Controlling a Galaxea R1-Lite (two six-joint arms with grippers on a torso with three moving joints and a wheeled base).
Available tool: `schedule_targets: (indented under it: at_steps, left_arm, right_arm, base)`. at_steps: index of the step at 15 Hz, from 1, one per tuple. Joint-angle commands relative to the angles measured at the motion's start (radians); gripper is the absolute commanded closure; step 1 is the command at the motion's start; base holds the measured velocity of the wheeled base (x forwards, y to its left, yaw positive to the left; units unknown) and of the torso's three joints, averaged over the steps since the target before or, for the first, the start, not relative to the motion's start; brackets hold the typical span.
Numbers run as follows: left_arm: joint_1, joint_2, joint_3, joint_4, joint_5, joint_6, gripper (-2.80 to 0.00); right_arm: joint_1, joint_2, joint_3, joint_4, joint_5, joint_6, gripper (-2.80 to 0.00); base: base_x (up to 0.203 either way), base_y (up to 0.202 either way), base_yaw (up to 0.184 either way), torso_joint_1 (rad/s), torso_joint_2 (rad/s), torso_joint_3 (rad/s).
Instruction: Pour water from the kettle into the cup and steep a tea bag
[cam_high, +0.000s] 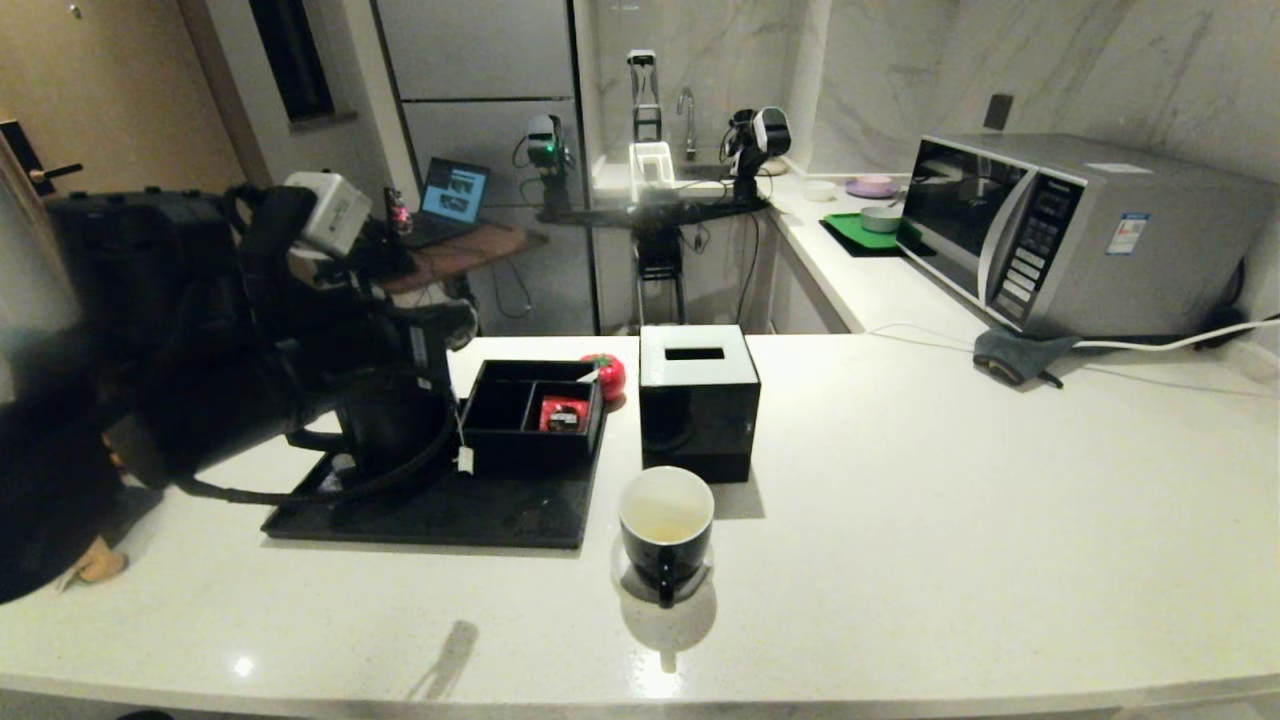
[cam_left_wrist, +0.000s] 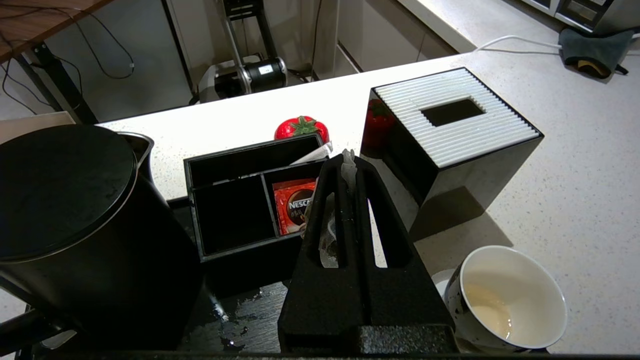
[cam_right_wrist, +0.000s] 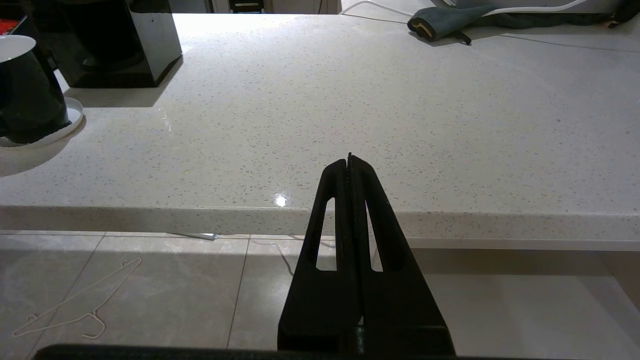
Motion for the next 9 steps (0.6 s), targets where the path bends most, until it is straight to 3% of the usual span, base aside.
schedule_targets:
  at_steps: [1,9]
  left_arm:
    - [0.001,0.001,0.001,-0.003,0.0,-0.002,0.0]
    - [0.042,0.002,0.01,-0.003,-0.002,-0.003,0.0]
  right_arm:
    - [0.0,0.0,0.0,-0.001,0.002,0.006,0.0]
    - [0.0,0.0,0.0,0.002,0.0,-0.025,0.0]
  base:
    - [0.0,0.0,0.0,0.0,0.0,0.0]
    - [0.0,0.0,0.0,0.0,0.0,0.0]
